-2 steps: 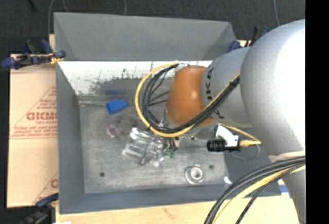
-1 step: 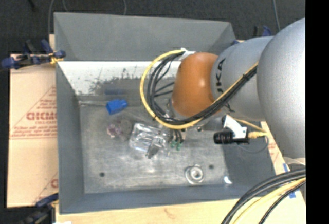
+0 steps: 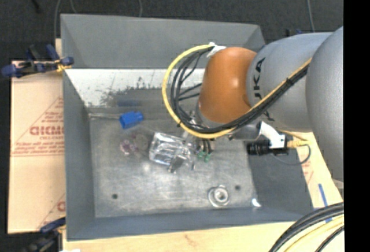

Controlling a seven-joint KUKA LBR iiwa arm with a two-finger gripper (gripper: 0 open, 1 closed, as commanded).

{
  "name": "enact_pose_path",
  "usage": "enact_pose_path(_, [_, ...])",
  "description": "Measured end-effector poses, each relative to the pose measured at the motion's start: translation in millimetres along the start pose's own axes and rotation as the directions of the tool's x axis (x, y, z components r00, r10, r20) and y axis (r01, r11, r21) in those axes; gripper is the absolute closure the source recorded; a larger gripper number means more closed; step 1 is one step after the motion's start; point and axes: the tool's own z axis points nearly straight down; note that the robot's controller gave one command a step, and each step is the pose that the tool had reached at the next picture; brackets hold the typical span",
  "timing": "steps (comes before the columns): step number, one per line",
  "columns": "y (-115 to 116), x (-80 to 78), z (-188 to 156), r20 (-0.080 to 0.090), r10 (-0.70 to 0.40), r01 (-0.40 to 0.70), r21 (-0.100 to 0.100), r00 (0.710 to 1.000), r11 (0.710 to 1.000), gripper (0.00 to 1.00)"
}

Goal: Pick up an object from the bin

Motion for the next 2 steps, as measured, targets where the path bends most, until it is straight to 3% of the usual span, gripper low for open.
enact_pose_path(2, [-0.4, -0.6, -32.8, -0.001, -0.009, 0.009, 0.0, 1.0, 1.0, 1.0])
